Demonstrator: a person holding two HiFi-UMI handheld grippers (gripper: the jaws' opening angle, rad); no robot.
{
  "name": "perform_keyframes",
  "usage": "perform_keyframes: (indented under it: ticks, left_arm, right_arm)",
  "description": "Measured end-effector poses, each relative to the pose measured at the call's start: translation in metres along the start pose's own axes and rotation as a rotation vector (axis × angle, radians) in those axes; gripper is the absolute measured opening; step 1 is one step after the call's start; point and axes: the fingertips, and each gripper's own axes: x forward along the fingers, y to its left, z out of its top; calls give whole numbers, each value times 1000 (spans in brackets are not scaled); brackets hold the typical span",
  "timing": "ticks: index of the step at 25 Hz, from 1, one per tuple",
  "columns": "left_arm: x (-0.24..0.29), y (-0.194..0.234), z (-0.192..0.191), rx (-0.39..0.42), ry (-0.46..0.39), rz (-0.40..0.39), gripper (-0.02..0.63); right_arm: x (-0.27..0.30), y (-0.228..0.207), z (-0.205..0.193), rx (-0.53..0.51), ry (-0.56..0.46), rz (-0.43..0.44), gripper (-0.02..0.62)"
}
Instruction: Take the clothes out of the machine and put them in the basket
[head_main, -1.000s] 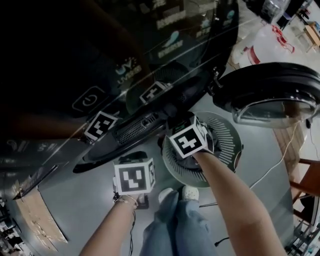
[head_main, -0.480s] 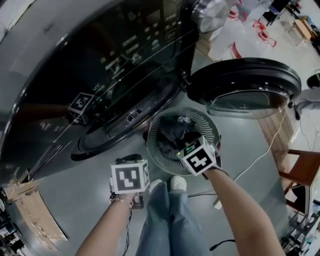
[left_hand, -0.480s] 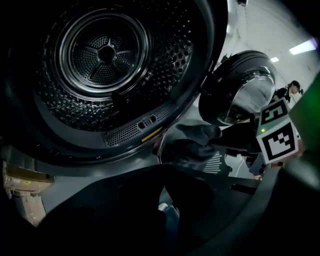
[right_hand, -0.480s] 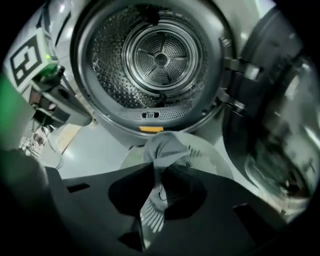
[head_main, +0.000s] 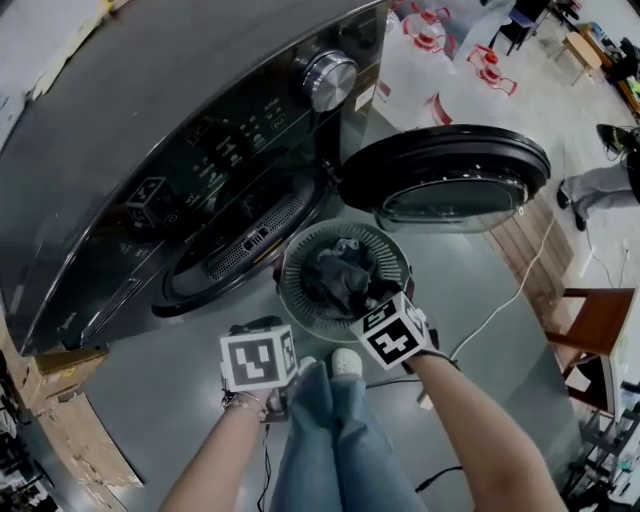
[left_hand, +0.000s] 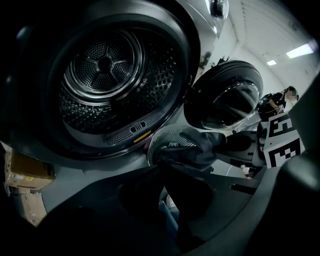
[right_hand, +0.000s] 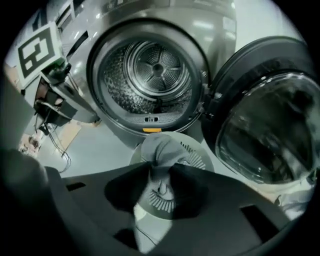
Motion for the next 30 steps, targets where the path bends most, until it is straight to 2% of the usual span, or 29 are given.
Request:
perform_keyframes:
  ticks: [1,2,3,7,14,20,22,27,30]
  left_arm:
    - [-6,-3,2,-1,-6,-1,5]
    - [-12,-6,4,-2,-11,-2,5]
    - [-18,-8,6,-2,-16,-2,5]
    - [-44,-13,10,-20,-30,3,5]
    - [-106,-23,17,-43,-67,-3,5]
    - [-159,-36,46,-116,-160,-77,5]
    - [-174,-42,52,-96,-179,-84,5]
    - [-201,-57,65,16,-209,-78,5]
    - [-215,-65,73,9,-238,-117,5]
  right_arm:
    - [-6,-2,2,19,-10,-5,150]
    - [-13,-4,5,39,-18,-9,280]
    - [-19,-6,7,51,-22,-15,341]
    - [-54,-11,16,57,-21,-38,348]
    - [-130,8,40,65,9,-14,347]
    - [-192,29,53,132,52,-16,347]
    - [-207,31,58,158,49,-27,347]
    - [-234,31,75,228,8,-41,348]
    - [-254,30,86,232,-13,-58,353]
